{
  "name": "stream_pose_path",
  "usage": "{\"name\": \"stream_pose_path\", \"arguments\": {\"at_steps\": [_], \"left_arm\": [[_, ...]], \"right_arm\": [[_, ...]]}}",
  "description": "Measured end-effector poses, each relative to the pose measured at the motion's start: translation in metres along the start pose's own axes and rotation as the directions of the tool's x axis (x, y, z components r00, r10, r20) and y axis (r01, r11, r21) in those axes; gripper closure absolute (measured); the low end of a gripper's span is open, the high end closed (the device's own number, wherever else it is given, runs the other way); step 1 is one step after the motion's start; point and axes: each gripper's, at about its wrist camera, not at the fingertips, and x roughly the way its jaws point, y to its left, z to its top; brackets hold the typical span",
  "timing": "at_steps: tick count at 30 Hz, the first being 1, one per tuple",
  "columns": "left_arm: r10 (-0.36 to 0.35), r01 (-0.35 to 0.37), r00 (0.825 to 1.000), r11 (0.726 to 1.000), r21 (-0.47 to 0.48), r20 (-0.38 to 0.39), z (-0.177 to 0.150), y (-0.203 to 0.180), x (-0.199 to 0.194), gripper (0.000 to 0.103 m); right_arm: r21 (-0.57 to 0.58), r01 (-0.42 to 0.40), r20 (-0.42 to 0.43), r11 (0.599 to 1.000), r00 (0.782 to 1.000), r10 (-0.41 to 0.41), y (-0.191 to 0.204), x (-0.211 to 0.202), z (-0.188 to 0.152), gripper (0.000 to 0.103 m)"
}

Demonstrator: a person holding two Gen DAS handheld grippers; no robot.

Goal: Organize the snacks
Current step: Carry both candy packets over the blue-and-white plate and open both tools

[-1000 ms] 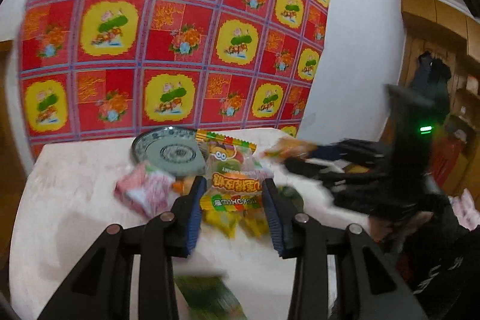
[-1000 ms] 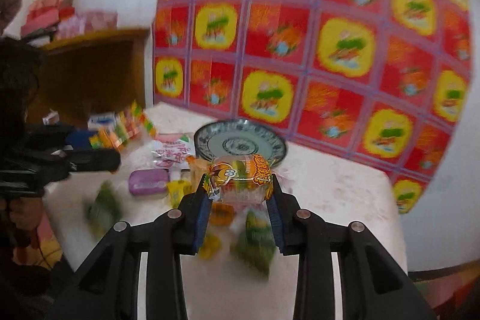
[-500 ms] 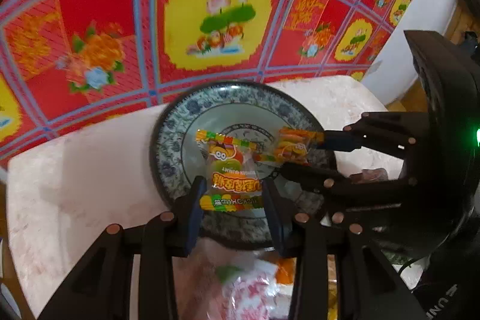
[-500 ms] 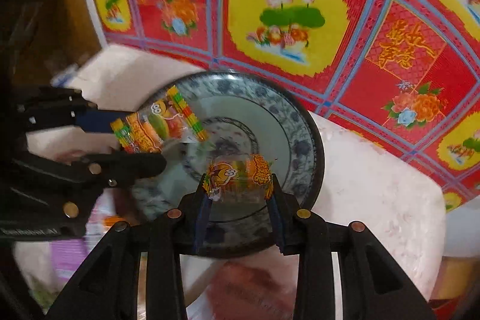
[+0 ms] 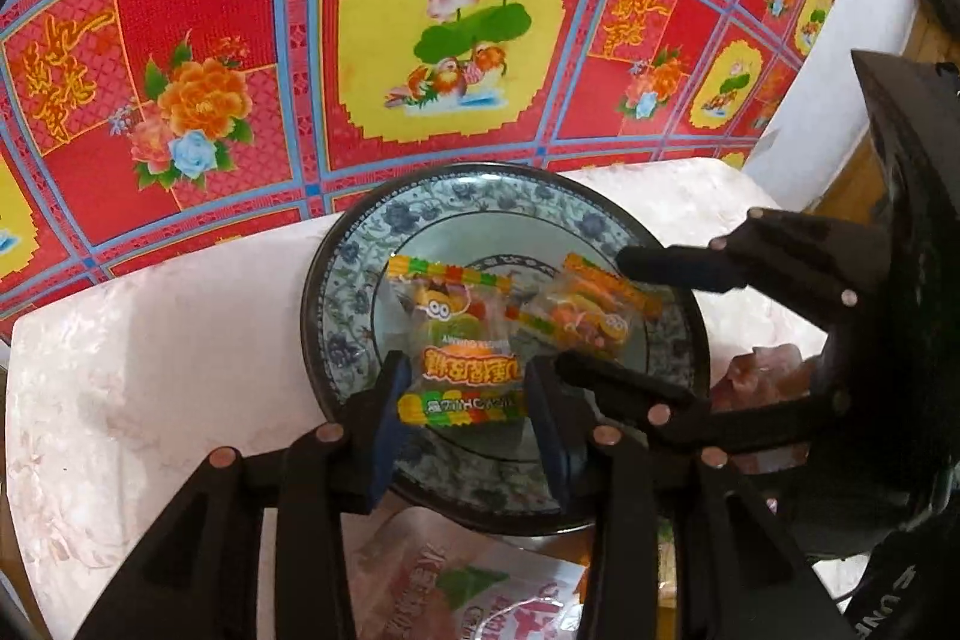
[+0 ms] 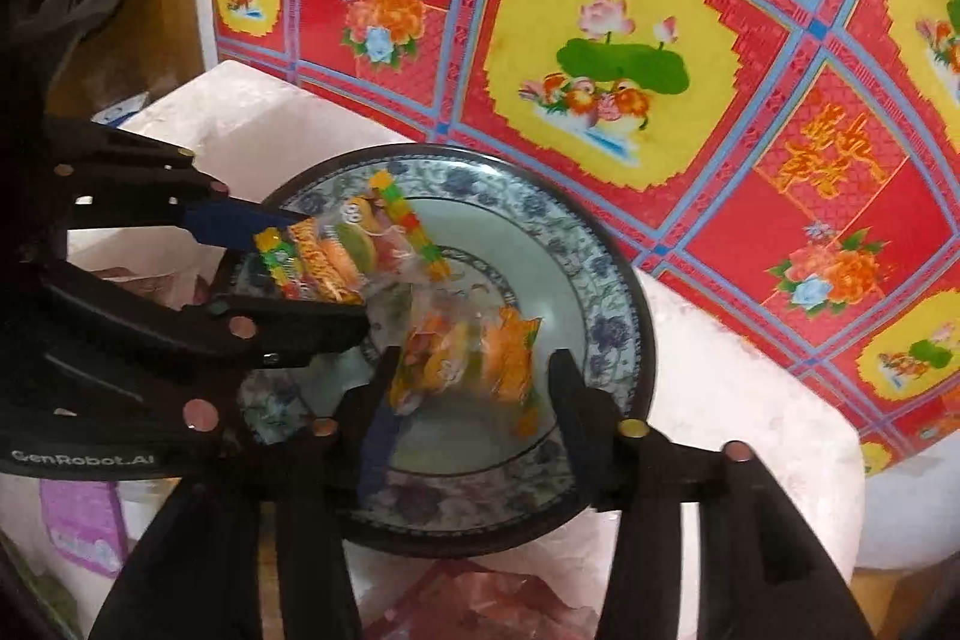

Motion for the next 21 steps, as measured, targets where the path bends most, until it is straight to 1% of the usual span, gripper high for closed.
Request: {"name": "stream_pose_path", "arguments": {"at_steps": [3, 5, 6, 9, 12, 14, 17, 21], "left_arm": [[0.036, -0.036, 0.999, 0.999, 0.002, 0.029, -0.002, -0.001, -0.004, 0.052], [0.056, -0.056, 0.997, 0.998, 0.005, 0.047, -0.001, -0.003, -0.004, 0.043], [0.06, -0.06, 0.997, 0.998, 0.006, 0.053, -0.002, -0.003, -0.006, 0.042], [0.042, -0.042, 0.998, 0.999, 0.002, 0.047, -0.002, -0.003, -0.006, 0.035], [0.034, -0.034, 0.999, 0.999, 0.001, 0.04, -0.002, -0.006, -0.01, 0.03], [0.028, -0.028, 0.998, 1.0, -0.002, 0.051, -0.003, -0.007, -0.012, 0.021], [0.039, -0.039, 0.997, 0.999, -0.004, 0.061, -0.002, -0.008, -0.014, 0.019], [0.068, -0.068, 0.995, 0.998, -0.007, 0.069, -0.002, -0.005, -0.017, 0.019]], "right_arm": [[0.002, 0.012, 0.004, 1.0, 1.0, -0.012, -0.004, 0.001, 0.001, 0.047], [-0.007, 0.02, 0.007, 1.0, 1.0, -0.02, -0.002, 0.003, 0.005, 0.047], [-0.013, 0.025, 0.008, 1.0, 1.0, -0.024, -0.002, 0.004, 0.007, 0.047], [-0.042, 0.045, 0.018, 0.998, 0.999, -0.045, 0.005, 0.006, 0.011, 0.047], [-0.061, 0.042, 0.027, 0.997, 0.999, -0.04, 0.008, 0.005, 0.011, 0.045], [-0.056, 0.038, 0.025, 0.998, 0.999, -0.037, 0.007, 0.005, 0.011, 0.043], [-0.044, 0.022, 0.026, 0.999, 0.999, -0.021, 0.005, 0.005, 0.012, 0.037], [-0.036, 0.029, 0.048, 0.999, 0.998, -0.027, 0.005, -0.001, 0.012, 0.037]]}}
